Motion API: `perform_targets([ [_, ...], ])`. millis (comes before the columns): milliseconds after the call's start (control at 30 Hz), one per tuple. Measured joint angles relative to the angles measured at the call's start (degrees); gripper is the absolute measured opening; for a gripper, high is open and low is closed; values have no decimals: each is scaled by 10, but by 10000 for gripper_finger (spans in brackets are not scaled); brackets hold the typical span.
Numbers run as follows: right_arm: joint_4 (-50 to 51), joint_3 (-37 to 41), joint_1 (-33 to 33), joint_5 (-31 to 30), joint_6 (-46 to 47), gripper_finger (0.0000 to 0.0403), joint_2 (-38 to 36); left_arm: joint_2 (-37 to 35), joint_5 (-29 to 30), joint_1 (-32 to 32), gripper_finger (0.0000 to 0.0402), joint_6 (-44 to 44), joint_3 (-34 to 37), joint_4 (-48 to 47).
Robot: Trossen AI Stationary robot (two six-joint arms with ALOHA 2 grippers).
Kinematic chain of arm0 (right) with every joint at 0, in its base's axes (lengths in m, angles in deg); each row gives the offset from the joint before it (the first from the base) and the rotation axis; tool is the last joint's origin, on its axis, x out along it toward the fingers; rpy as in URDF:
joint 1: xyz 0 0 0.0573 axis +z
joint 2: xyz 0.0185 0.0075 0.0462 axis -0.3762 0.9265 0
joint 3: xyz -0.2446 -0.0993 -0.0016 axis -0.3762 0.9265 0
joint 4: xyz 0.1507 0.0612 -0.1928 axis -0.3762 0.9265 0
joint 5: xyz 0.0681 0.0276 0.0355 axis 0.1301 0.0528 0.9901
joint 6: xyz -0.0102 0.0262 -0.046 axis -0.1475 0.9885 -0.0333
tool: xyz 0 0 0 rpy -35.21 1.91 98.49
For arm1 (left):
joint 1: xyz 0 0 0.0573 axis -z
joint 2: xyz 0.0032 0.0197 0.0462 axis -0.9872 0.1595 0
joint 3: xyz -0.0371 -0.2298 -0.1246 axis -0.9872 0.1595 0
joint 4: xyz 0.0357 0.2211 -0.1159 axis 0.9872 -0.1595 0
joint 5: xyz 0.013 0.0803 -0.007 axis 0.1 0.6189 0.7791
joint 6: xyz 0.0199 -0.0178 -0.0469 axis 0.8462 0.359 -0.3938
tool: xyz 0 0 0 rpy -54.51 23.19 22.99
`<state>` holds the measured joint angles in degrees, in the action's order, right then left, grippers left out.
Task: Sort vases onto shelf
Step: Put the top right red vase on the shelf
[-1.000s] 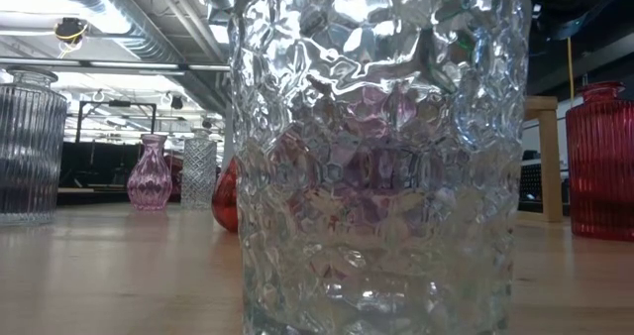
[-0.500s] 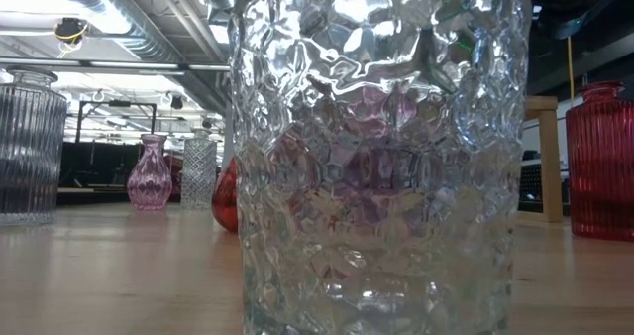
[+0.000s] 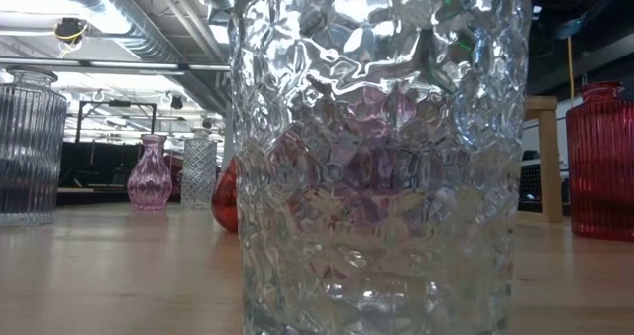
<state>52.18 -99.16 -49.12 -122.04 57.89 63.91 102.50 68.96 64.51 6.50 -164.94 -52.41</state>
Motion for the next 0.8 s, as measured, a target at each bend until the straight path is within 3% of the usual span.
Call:
perform_targets([
  [600,-12,0,1,-3,-6,283,-6,0,-6,0,190,1,0,0],
  [800,-40,-5,0,-12,-51,293,-34,0,-6,0,190,1,0,0],
])
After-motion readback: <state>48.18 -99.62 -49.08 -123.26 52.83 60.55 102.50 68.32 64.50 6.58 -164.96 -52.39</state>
